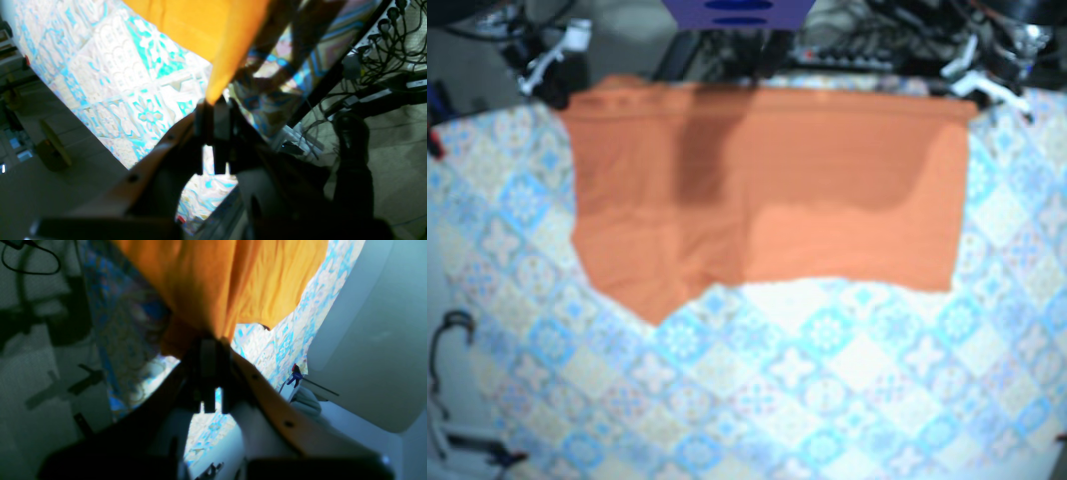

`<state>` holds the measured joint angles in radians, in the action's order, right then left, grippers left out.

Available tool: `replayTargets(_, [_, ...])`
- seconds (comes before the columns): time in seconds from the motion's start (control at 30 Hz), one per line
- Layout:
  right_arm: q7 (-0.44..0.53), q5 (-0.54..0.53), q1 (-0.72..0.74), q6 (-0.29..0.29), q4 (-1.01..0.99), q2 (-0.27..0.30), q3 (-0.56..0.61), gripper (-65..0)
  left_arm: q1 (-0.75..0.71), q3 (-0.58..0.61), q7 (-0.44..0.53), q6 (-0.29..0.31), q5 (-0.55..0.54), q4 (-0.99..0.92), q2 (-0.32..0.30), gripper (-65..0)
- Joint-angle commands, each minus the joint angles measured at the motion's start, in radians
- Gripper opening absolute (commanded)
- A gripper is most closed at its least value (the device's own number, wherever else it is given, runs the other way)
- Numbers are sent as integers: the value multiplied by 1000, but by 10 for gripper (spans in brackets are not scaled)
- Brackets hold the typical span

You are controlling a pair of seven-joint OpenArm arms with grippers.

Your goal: Fold the T-shirt properly

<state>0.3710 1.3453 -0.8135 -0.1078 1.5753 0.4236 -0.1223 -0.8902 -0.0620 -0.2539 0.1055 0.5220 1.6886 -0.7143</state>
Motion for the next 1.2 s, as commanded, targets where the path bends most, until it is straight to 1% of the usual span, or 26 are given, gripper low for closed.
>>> replayTargets(0.0, [-10, -13, 0, -3, 9, 11, -7, -650, 4, -11, -8, -17, 5, 8, -14, -650])
replayTargets(0.33, [-14, -13, 93, 64, 9, 10, 29, -650, 69, -9, -25, -16, 7, -69, -14, -650])
replayTargets(0.47, [-14, -13, 142, 81, 7, 8, 66, -650, 110, 41, -29, -16, 7, -97, -14, -650])
replayTargets(0.57, [-14, -11, 148, 98, 7, 8, 66, -650, 119, 49, -31, -16, 7, -100, -14, -650])
replayTargets(0.77, [-16, -11, 150, 104, -9, 8, 66, -650, 168, 77, -34, -16, 7, -100, -14, -650])
replayTargets(0.87, [-16, -11, 171, 104, -26, 8, 66, -650, 176, 80, -69, -16, 7, -100, -14, -650])
replayTargets(0.93, [-16, -10, 188, 104, -40, 8, 66, -650, 190, 80, -71, -16, 7, -100, -17, -650])
replayTargets(1.17, [-16, -10, 240, 105, -65, 8, 115, -650, 227, 80, -72, 4, 7, -100, -14, -650])
